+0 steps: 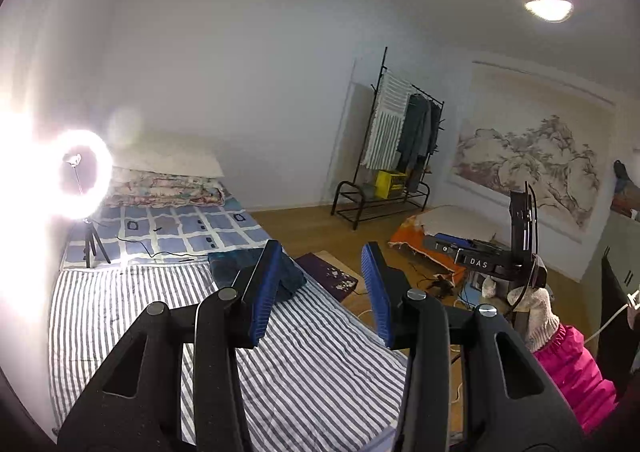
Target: Fold large clothes
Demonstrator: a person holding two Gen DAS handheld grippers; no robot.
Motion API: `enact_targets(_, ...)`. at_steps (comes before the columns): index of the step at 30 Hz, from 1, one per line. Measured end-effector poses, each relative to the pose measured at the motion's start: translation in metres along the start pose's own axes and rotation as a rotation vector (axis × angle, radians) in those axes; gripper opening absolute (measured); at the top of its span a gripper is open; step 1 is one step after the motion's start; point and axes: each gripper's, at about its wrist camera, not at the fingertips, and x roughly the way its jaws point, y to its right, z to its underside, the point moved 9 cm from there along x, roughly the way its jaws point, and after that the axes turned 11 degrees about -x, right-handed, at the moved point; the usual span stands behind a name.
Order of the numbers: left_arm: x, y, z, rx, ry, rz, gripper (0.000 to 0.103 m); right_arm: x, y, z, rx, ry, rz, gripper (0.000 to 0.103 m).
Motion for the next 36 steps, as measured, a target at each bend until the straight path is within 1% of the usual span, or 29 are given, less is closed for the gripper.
enact_targets(1, -0.005, 0.002, 0.004, -0.001, -0.003, -0.001, 0.041, -0.007, -0.001, 0.002, 0.002, 0.000, 0.007, 0.047)
enact_targets(4, -0.011, 0.002, 0.022, 0.014, -0.007, -0.015, 0.048, -0.022, -0.006, 0.012, 0.002, 0.004, 0.005, 0.048)
enact_targets(5, -0.013, 0.001, 0.030, 0.018, -0.007, -0.024, 0.049, -0.025, -0.007, 0.017, 0.003, 0.001, 0.011, 0.050)
enact_targets(7, -0.013, -0.003, 0.050, 0.010, -0.023, -0.029, 0.049, -0.028, -0.012, 0.029, 0.003, -0.010, 0.024, 0.052)
enact_targets(12, 0.006, -0.026, 0.106, -0.049, -0.087, -0.049, 0.049, -0.021, -0.027, 0.066, 0.020, -0.057, 0.043, 0.054)
enact_targets(14, 0.008, -0.033, 0.123, -0.060, -0.089, -0.062, 0.049, -0.020, -0.034, 0.080, 0.023, -0.059, 0.052, 0.057)
enact_targets(16, 0.012, -0.039, 0.136, -0.044, -0.071, -0.100, 0.049, -0.015, -0.037, 0.092, 0.023, -0.060, 0.068, 0.058)
enact_targets(18, 0.018, -0.047, 0.150, -0.059, -0.075, -0.114, 0.049, -0.009, -0.038, 0.101, 0.020, -0.059, 0.108, 0.061)
enact_targets(21, 0.032, -0.058, 0.165, -0.074, -0.084, -0.134, 0.051, 0.003, -0.041, 0.110, 0.010, -0.057, 0.144, 0.066)
enact_targets(23, 0.040, -0.064, 0.171, -0.063, -0.081, -0.161, 0.060, 0.011, -0.044, 0.114, 0.008, -0.057, 0.156, 0.070)
enact_targets(24, 0.045, -0.067, 0.173, -0.056, -0.078, -0.178, 0.060, 0.015, -0.045, 0.116, 0.007, -0.056, 0.161, 0.071)
enact_targets(26, 0.053, -0.073, 0.178, -0.042, -0.077, -0.205, 0.066, 0.025, -0.048, 0.119, 0.002, -0.048, 0.188, 0.081)
enact_targets(29, 0.067, -0.082, 0.186, -0.038, -0.081, -0.231, 0.076, 0.038, -0.050, 0.123, 0.002, -0.032, 0.212, 0.090)
enact_targets(30, 0.071, -0.084, 0.188, -0.031, -0.077, -0.245, 0.077, 0.043, -0.050, 0.124, 0.003, -0.032, 0.214, 0.091)
enact_targets(32, 0.079, -0.092, 0.193, -0.011, -0.078, -0.283, 0.082, 0.054, -0.053, 0.129, 0.011, -0.029, 0.215, 0.099)
enact_targets(34, 0.086, -0.098, 0.200, -0.003, -0.089, -0.304, 0.085, 0.063, -0.055, 0.133, 0.018, -0.021, 0.218, 0.103)
enact_targets(36, 0.091, -0.103, 0.206, 0.003, -0.100, -0.320, 0.086, 0.071, -0.058, 0.138, 0.009, -0.020, 0.221, 0.103)
